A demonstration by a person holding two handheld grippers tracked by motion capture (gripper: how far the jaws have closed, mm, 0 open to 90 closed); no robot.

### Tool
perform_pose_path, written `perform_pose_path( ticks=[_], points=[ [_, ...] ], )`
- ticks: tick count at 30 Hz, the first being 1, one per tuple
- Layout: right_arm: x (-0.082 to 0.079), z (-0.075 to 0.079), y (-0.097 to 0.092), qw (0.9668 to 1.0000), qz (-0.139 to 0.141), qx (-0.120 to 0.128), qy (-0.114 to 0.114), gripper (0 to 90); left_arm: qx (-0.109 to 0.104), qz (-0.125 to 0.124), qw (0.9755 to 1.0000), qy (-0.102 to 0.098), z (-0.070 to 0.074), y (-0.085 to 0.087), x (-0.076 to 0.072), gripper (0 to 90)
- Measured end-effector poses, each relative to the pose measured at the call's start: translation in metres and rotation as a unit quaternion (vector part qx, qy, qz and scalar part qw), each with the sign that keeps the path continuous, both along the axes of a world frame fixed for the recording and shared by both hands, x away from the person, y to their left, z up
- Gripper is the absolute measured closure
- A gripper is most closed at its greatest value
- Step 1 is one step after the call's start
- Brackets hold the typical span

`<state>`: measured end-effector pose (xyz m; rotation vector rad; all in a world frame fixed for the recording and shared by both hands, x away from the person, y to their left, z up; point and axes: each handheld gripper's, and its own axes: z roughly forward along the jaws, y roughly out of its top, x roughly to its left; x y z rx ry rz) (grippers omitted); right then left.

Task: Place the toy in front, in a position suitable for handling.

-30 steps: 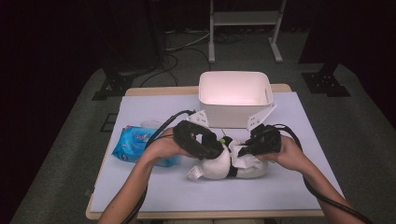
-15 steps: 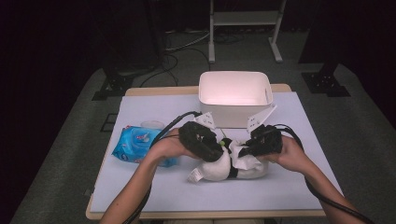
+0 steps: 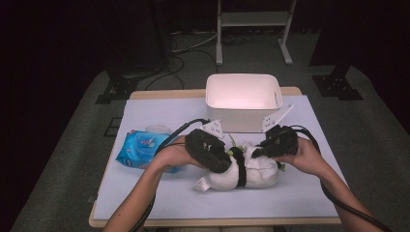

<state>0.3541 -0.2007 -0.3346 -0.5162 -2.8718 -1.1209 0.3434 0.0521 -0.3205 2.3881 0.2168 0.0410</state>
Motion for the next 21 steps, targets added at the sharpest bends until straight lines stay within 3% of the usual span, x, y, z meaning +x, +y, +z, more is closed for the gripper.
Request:
perform_pose_path(
  ticks=[3, 5, 14, 16, 21],
  points=[
    [-0.002, -0.003, -0.001, 0.9999, 0.002, 0.011, 0.006, 83.8, -0.003, -0.003, 1.0000, 0.000, 0.003, -0.004, 0.000, 27.0],
    [-0.004, -0.005, -0.001, 0.9998, 0.006, 0.016, 0.009, 83.8, 0.009, -0.008, 0.9999, 0.001, 0.001, -0.009, 0.000, 27.7],
    [-0.013, -0.008, -0.003, 0.9997, 0.011, 0.020, 0.007, 83.8, 0.019, -0.024, 0.9993, 0.023, -0.008, -0.030, 0.004, 42.2],
    [-0.015, -0.008, -0.003, 0.9997, 0.010, 0.020, 0.009, 83.8, 0.024, -0.024, 0.9992, 0.019, -0.007, -0.033, 0.005, 44.5],
    [-0.014, -0.007, -0.004, 0.9996, 0.013, 0.022, 0.008, 83.5, 0.022, -0.043, 0.9988, 0.008, -0.005, -0.036, 0.004, 63.4]
  ],
)
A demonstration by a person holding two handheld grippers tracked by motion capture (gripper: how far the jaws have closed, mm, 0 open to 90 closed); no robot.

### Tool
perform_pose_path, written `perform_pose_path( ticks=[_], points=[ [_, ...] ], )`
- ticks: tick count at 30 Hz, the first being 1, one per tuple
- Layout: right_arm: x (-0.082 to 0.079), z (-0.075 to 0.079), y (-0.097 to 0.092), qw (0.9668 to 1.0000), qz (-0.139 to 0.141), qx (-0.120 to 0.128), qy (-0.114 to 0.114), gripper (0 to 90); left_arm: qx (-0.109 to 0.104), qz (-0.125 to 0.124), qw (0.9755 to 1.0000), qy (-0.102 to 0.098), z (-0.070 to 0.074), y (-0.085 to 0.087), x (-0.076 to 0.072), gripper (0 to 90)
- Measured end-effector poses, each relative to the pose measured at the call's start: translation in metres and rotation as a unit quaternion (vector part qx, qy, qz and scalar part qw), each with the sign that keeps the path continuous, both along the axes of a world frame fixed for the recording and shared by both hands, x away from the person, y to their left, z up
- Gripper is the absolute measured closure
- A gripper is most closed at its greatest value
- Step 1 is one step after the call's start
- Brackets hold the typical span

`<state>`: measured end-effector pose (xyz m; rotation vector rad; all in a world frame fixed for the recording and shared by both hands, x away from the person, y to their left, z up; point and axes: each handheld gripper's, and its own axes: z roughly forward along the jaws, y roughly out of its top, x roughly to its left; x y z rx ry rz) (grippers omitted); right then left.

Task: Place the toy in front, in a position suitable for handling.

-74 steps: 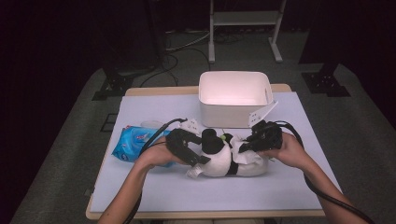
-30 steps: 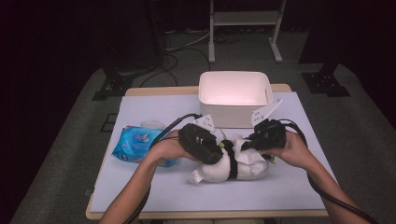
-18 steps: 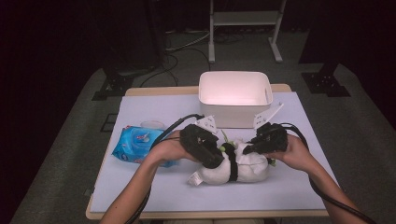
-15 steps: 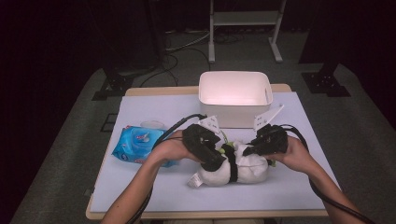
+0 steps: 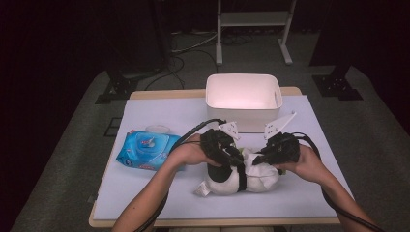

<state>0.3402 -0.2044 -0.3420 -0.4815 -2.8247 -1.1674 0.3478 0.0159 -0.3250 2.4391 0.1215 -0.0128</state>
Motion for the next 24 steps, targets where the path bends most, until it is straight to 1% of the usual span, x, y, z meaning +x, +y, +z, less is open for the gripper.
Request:
perform_pose_path(
  ticks=[1, 2, 6, 8, 11, 12, 16, 19, 20, 21, 24],
  points=[
    [0.000, 0.000, 0.000, 1.0000, -0.001, 0.000, 0.000, 83.5, 0.000, -0.001, 1.0000, -0.005, 0.001, 0.000, 0.000, 65.9],
    [0.000, 0.001, 0.000, 1.0000, -0.002, 0.000, -0.003, 83.5, 0.001, -0.001, 1.0000, -0.005, 0.001, -0.001, 0.000, 67.3],
    [0.000, 0.004, -0.001, 1.0000, -0.005, -0.001, -0.006, 83.4, -0.003, -0.004, 0.9999, -0.014, 0.005, -0.001, 0.002, 69.6],
    [0.001, 0.006, -0.002, 0.9999, -0.007, -0.001, -0.010, 83.5, -0.008, 0.000, 0.9998, -0.016, 0.007, -0.001, 0.004, 70.2],
    [0.002, 0.008, -0.002, 0.9999, -0.011, 0.002, -0.009, 83.5, -0.007, -0.002, 0.9998, -0.019, 0.009, -0.001, 0.006, 70.8],
    [0.005, 0.011, -0.004, 0.9998, -0.013, 0.004, -0.013, 83.5, -0.008, -0.002, 0.9998, -0.020, 0.013, -0.002, 0.008, 70.9],
    [0.009, 0.016, -0.005, 0.9996, -0.022, 0.008, -0.016, 83.5, -0.006, -0.003, 0.9992, -0.039, 0.024, -0.003, 0.011, 71.0],
    [0.013, 0.021, -0.005, 0.9994, -0.025, 0.009, -0.024, 83.5, -0.005, -0.006, 0.9988, -0.049, 0.031, -0.004, 0.016, 71.0],
    [0.014, 0.022, -0.005, 0.9993, -0.027, 0.012, -0.024, 83.5, -0.005, -0.005, 0.9986, -0.053, 0.032, -0.004, 0.018, 71.0],
    [0.016, 0.023, -0.005, 0.9992, -0.028, 0.012, -0.027, 83.5, -0.007, -0.004, 0.9984, -0.056, 0.032, -0.004, 0.019, 70.9],
    [0.020, 0.022, -0.006, 0.9992, -0.030, 0.016, -0.022, 83.5, -0.006, -0.006, 0.9985, -0.055, 0.028, -0.003, 0.020, 70.2]
  ],
)
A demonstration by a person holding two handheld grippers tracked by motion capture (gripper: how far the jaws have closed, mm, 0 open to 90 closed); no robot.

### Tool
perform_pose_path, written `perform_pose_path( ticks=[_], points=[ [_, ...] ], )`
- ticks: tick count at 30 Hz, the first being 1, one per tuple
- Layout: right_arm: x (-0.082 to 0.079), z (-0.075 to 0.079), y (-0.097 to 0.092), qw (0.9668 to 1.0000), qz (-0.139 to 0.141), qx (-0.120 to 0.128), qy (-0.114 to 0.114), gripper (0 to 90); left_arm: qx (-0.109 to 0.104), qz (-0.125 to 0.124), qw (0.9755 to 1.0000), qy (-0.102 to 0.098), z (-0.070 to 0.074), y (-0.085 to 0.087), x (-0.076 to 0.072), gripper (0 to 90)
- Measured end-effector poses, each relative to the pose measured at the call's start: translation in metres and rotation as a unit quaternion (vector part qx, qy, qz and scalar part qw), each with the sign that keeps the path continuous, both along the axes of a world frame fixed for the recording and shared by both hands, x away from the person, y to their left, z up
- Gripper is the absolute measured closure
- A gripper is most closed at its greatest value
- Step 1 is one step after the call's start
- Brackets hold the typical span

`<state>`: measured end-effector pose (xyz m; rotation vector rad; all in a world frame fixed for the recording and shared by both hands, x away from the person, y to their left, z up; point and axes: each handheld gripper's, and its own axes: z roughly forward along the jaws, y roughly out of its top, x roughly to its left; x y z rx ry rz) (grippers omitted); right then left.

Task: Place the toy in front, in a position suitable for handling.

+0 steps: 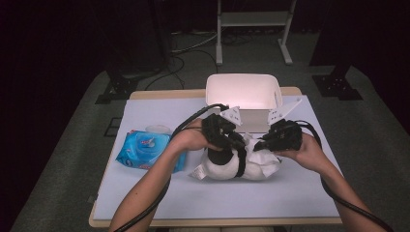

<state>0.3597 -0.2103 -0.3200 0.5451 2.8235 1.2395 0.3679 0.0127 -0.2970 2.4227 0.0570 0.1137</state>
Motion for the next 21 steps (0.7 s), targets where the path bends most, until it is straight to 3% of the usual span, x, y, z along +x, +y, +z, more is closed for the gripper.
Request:
perform_pose_path(
  ticks=[5, 9, 12, 16, 21],
  points=[
    [-0.004, -0.018, 0.006, 0.9993, 0.019, -0.017, 0.028, 83.6, -0.001, -0.008, 0.9996, 0.028, -0.018, 0.004, -0.006, 68.2],
    [-0.005, -0.016, 0.009, 0.9994, 0.021, -0.016, 0.021, 83.5, 0.000, -0.012, 0.9993, 0.036, -0.025, 0.012, -0.019, 67.5],
    [-0.003, -0.014, 0.011, 0.9995, 0.019, -0.017, 0.016, 83.5, -0.003, -0.012, 0.9991, 0.040, -0.027, 0.016, -0.022, 66.8],
    [-0.004, -0.021, 0.017, 0.9987, 0.031, -0.027, 0.028, 83.6, -0.004, -0.014, 0.9986, 0.050, -0.030, 0.019, -0.025, 63.8],
    [-0.008, -0.025, 0.015, 0.9986, 0.035, -0.022, 0.033, 83.6, -0.010, -0.011, 0.9978, 0.065, -0.023, 0.020, -0.025, 56.0]
  ],
)
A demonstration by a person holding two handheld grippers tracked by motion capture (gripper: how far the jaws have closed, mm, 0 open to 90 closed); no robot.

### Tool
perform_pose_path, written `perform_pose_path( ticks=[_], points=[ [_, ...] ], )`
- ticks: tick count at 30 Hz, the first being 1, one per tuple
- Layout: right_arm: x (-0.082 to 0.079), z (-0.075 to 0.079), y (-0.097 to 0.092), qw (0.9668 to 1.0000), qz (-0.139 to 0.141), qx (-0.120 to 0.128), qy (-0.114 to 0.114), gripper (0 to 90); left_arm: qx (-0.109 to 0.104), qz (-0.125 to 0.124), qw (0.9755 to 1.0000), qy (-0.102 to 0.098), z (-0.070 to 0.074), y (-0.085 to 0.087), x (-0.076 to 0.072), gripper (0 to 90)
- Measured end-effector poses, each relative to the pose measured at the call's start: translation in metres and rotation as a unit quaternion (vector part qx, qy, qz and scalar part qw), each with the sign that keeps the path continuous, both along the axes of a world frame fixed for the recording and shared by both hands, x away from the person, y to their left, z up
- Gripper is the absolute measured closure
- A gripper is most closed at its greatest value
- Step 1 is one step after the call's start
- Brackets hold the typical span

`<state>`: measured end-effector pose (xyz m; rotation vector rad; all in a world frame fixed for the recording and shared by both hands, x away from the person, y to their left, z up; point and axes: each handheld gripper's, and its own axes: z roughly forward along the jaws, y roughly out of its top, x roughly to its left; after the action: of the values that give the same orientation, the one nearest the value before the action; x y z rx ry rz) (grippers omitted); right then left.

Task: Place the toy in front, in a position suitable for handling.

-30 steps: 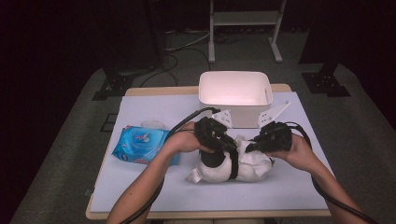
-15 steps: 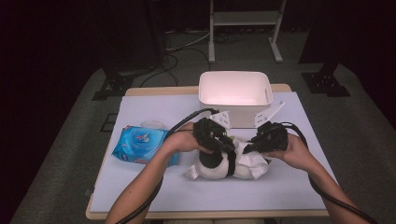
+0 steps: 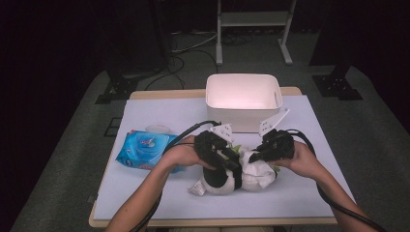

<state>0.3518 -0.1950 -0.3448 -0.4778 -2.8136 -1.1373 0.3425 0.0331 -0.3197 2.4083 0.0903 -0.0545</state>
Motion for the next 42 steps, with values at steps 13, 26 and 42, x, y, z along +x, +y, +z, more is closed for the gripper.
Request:
perform_pose_path(
  ticks=[13, 26, 42],
  points=[
    [-0.012, -0.007, -0.004, 1.0000, 0.003, 0.009, -0.003, 83.7, -0.003, 0.013, 0.9999, -0.006, 0.010, 0.004, 0.006, 56.9],
    [-0.024, -0.009, -0.004, 0.9999, 0.013, 0.003, -0.006, 83.7, 0.013, 0.053, 0.9985, -0.005, 0.004, 0.015, 0.022, 57.5],
    [-0.030, -0.010, -0.006, 0.9998, 0.018, 0.004, -0.006, 83.7, 0.020, 0.062, 0.9979, -0.002, 0.003, 0.015, 0.029, 57.2]
  ],
)
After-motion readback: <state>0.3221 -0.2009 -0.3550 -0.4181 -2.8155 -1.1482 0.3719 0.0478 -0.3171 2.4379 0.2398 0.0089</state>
